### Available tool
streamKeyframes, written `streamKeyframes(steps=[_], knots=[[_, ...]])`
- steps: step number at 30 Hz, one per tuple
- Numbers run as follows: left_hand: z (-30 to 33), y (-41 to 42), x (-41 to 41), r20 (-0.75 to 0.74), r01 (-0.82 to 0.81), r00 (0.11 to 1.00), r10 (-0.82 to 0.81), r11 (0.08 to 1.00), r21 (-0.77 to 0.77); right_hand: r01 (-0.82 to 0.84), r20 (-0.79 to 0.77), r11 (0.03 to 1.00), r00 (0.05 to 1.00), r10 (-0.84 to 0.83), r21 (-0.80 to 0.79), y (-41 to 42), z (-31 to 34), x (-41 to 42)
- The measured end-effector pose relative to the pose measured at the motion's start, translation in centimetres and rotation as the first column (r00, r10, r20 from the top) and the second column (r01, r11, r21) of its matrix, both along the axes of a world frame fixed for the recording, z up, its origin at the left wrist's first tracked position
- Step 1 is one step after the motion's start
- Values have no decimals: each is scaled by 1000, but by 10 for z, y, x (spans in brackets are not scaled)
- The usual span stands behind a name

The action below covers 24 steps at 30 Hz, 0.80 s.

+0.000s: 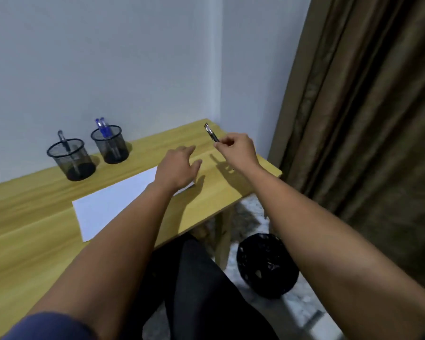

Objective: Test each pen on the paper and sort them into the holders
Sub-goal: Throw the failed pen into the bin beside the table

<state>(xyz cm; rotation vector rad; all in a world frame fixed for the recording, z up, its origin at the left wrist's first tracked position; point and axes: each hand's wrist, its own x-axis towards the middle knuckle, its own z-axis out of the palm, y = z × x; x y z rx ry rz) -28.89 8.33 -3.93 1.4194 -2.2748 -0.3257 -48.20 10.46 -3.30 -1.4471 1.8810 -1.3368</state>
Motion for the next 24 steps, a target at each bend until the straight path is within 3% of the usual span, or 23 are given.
streamKeyframes(steps=[4,8,11,17,24], knots=[[-21,-9,-68,185,168,968,-169,986,20,283,66,958,958,-280,-38,31,-24,-90],[-45,-10,-108,278,204,937,-210,978,49,476,71,878,876,-478,43,74,-71,-154],[-67,-5,-118,331,193,923,-196,980,41,481,55,848,862,-504,222,101,-119,-175],[-78,-7,-119,302,164,941,-154,986,-7,416,2,779,882,-472,469,122,-211,-173],[-79,-7,-121,295,160,944,-147,987,-21,434,-70,663,863,-501,610,108,-231,-173]])
